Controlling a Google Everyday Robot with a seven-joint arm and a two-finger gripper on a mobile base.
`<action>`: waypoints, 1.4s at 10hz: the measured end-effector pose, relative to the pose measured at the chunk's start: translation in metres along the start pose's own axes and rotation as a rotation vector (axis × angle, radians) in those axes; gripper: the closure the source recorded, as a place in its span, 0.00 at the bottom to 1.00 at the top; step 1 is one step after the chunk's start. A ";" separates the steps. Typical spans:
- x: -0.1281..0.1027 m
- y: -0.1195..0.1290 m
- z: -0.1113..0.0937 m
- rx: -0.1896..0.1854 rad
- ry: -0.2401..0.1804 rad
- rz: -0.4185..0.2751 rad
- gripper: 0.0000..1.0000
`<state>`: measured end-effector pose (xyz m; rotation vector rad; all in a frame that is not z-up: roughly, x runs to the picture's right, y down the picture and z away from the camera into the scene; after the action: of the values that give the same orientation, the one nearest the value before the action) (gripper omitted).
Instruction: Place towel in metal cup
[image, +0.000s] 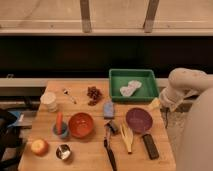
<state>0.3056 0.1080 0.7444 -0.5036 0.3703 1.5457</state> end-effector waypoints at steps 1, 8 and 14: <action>-0.004 0.000 -0.002 -0.010 -0.014 -0.003 0.26; -0.093 0.077 0.007 -0.142 -0.161 -0.227 0.26; -0.137 0.118 -0.015 -0.156 -0.361 -0.249 0.26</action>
<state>0.1884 -0.0214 0.7947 -0.3648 -0.0890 1.3927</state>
